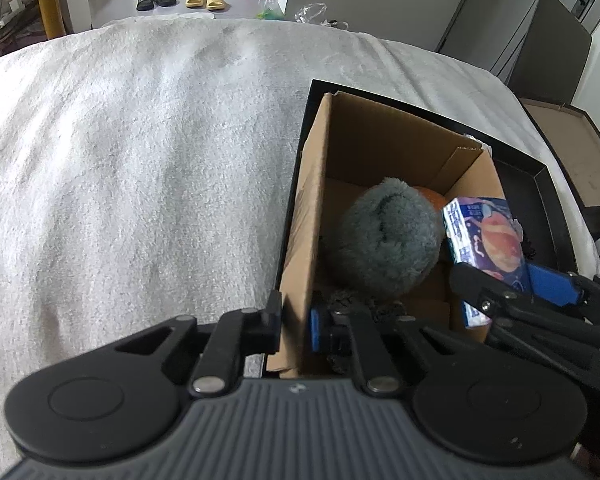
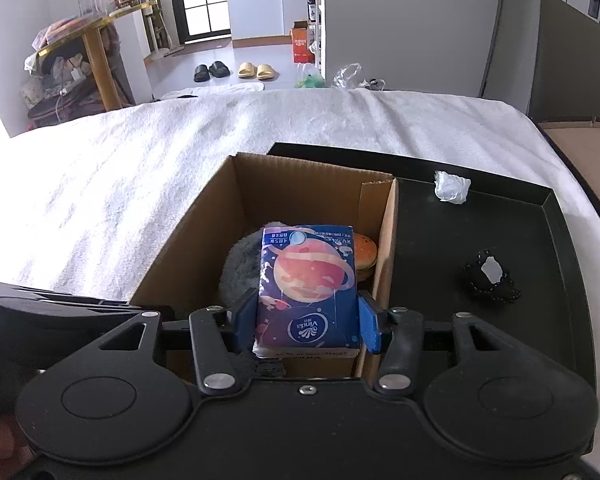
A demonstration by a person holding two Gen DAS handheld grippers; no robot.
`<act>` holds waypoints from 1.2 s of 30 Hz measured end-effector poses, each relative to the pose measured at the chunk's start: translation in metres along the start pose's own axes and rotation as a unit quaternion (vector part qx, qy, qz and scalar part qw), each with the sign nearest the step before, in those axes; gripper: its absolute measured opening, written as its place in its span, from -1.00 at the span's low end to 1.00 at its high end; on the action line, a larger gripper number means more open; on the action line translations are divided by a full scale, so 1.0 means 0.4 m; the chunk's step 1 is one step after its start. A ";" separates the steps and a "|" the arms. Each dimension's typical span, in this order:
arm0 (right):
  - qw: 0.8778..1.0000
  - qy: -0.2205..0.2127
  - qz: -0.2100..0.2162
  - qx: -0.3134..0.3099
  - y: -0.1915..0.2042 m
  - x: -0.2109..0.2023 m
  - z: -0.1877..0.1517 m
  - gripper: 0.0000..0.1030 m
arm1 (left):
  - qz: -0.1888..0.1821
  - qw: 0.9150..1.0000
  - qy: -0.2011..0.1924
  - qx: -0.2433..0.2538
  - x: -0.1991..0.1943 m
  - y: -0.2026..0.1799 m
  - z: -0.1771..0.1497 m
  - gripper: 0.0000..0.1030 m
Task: Organize soft objects
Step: 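Open the right gripper to drop the tissue pack into the box, then move the right gripper to the black beaded bracelet on the tray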
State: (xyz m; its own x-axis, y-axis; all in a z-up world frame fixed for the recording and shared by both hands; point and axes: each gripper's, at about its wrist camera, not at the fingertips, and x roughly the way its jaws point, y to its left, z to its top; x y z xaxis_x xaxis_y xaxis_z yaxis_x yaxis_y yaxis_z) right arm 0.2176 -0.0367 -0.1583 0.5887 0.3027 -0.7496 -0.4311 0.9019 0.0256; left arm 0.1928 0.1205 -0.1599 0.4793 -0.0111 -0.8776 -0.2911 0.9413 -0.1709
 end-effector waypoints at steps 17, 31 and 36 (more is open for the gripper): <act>1.000 -0.011 -0.015 0.002 -0.022 -0.039 -0.024 0.09 | -0.001 1.000 0.003 0.007 -0.003 -0.003 0.003 -0.75; 0.999 -0.013 -0.016 0.034 -0.093 -0.054 -0.029 0.13 | 0.023 0.999 0.002 0.023 -0.023 -0.038 0.017 -0.65; 0.999 -0.019 -0.018 0.037 -0.119 -0.061 -0.025 0.32 | 0.035 0.999 -0.004 0.025 -0.032 -0.048 0.022 -0.59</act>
State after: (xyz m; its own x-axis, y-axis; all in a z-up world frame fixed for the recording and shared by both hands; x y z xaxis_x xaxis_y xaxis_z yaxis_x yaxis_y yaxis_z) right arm 0.2169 -0.0902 -0.1480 0.6288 0.2796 -0.7255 -0.3585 0.9323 0.0487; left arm 0.1997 0.1054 -0.1414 0.4661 0.0579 -0.8828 -0.2827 0.9553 -0.0866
